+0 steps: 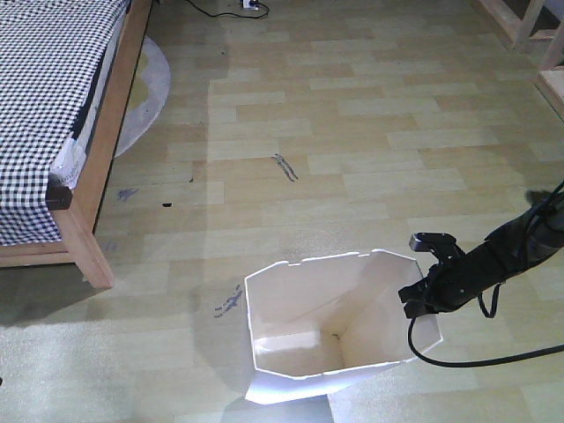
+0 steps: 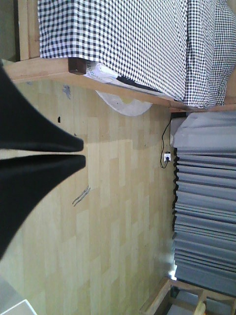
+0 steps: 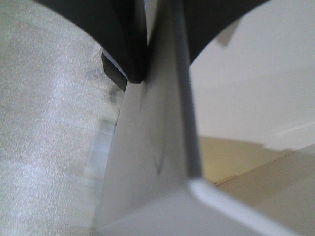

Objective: Move trash bin to bedside with robot
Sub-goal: 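Carry the bin in the right gripper as the base drives toward the bed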

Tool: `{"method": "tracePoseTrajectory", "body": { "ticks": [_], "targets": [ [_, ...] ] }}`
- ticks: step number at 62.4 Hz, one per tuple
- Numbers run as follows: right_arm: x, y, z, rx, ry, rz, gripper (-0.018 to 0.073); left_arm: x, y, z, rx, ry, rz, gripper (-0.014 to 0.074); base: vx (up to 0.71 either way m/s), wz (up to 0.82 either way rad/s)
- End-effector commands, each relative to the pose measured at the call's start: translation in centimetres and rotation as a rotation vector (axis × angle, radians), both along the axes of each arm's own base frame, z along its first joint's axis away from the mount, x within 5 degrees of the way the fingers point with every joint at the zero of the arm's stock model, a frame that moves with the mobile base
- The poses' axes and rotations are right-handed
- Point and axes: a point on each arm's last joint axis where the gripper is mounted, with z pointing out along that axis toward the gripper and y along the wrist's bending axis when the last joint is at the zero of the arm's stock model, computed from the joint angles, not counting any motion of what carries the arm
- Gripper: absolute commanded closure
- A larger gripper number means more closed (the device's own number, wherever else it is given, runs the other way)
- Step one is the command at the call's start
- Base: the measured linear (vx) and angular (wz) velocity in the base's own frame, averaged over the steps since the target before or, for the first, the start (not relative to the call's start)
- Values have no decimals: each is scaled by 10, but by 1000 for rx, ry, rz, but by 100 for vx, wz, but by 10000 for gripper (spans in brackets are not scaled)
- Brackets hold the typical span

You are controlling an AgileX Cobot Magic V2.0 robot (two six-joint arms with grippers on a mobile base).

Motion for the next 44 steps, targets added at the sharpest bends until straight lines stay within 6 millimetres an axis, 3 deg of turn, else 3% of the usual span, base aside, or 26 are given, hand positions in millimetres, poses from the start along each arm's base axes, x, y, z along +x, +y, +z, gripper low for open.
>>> {"method": "tracePoseTrajectory", "body": {
  "ticks": [1,44],
  "targets": [
    [12,9,35,146,-27,-6,564,1,0,1,-10,-65,3,602,26,5],
    [12,9,35,146,-27,-6,564,1,0,1,-10,-65,3,602,28,0]
  ]
}}
